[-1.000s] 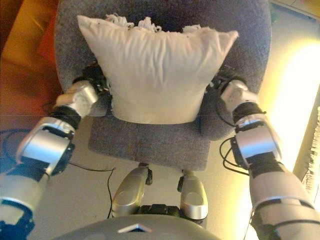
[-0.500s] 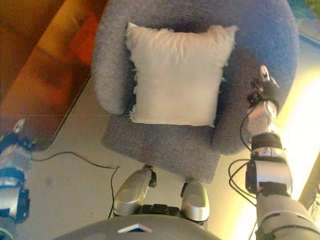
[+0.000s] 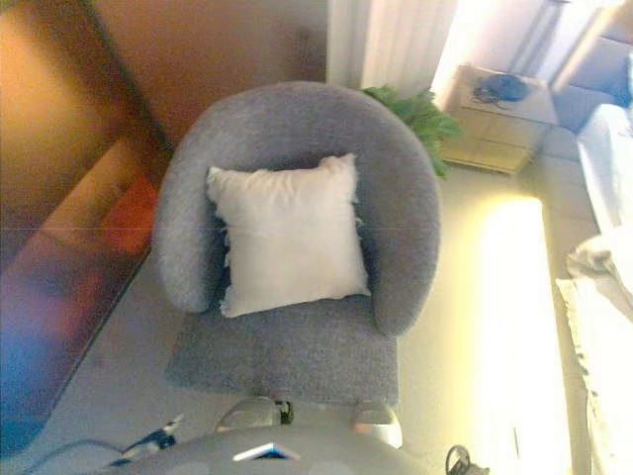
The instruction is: Pick up the cushion and take it to the sofa
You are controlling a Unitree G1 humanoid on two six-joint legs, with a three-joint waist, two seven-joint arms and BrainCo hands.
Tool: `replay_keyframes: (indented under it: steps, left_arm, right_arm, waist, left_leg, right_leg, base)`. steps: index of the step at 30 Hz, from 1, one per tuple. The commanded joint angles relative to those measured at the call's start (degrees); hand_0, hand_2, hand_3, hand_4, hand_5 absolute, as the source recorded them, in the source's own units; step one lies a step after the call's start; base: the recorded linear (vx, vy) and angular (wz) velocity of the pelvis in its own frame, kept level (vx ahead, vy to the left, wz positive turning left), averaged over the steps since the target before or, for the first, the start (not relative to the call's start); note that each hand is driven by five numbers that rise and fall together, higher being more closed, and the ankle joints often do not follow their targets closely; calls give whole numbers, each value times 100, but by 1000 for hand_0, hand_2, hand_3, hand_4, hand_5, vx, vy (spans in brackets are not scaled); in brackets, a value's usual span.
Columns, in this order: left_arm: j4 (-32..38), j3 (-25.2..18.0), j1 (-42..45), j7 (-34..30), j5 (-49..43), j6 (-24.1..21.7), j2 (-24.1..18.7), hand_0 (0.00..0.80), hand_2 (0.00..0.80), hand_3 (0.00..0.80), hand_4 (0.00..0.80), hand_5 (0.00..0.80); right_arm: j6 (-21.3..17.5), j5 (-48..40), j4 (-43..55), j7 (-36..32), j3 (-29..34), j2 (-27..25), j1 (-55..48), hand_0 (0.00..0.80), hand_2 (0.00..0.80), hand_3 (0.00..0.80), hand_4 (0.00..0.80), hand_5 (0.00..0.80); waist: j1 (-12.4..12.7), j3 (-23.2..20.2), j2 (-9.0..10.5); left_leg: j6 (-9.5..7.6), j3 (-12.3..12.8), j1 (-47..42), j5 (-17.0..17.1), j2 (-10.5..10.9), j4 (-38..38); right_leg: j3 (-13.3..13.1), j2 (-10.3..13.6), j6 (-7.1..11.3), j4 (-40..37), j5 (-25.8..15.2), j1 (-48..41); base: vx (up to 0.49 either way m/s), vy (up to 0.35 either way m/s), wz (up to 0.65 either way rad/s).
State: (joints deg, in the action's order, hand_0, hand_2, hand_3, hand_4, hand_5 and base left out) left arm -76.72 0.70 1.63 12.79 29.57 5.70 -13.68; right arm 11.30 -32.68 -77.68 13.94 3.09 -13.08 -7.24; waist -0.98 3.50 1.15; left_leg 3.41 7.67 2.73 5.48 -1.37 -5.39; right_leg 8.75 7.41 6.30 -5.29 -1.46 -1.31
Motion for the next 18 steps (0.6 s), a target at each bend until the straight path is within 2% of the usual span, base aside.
replay_keyframes:
  steps: [1,4,7,12,18]
  left_arm:
    - [-212,342,-279,-538,-609,84,205,0,0,0,0,0]
    - [12,965,-439,-1014,-1079,143,262,0,0,0,0,0]
    - [54,1321,-514,-1156,-1161,467,253,0,0,0,0,0]
    - [-80,1235,-511,-1173,-1022,837,136,0,0,0,0,0]
    - [-154,1002,-364,-1161,-964,753,102,0,0,0,0,0]
  right_arm:
    - [-41,790,210,-986,-391,158,592,0,0,0,0,0]
    - [-19,1146,255,-1388,-885,179,668,0,0,0,0,0]
    - [58,1134,242,-1362,-1085,138,758,0,0,0,0,0]
    - [227,962,100,-1398,-1039,134,745,0,0,0,0,0]
    - [292,1240,-101,-1524,-954,109,671,0,0,0,0,0]
  waist:
    - [-13,46,-87]
    - [-37,-10,-73]
    - [-52,-52,-83]
    - [-77,-101,-94]
    - [-62,-131,-154]
  left_leg:
    - [-236,-218,-909,-1028,69,39]
    - [-237,-139,-1009,-1075,34,39]
    - [-246,-101,-1100,-1111,4,39]
    - [-234,-90,-1200,-1150,-29,39]
    - [-162,-105,-1261,-1143,-116,39]
  right_leg:
    - [45,-159,-88,227,480,-499]
    - [39,-187,-94,202,501,-592]
    - [17,-227,-96,189,525,-670]
    - [-10,-280,-117,131,546,-766]
    - [-35,-346,-166,29,551,-821]
  base:
    - [-1,-78,-35]
    - [5,-73,-41]
    - [17,-77,32]
    - [15,-96,2]
    - [-14,-150,-2]
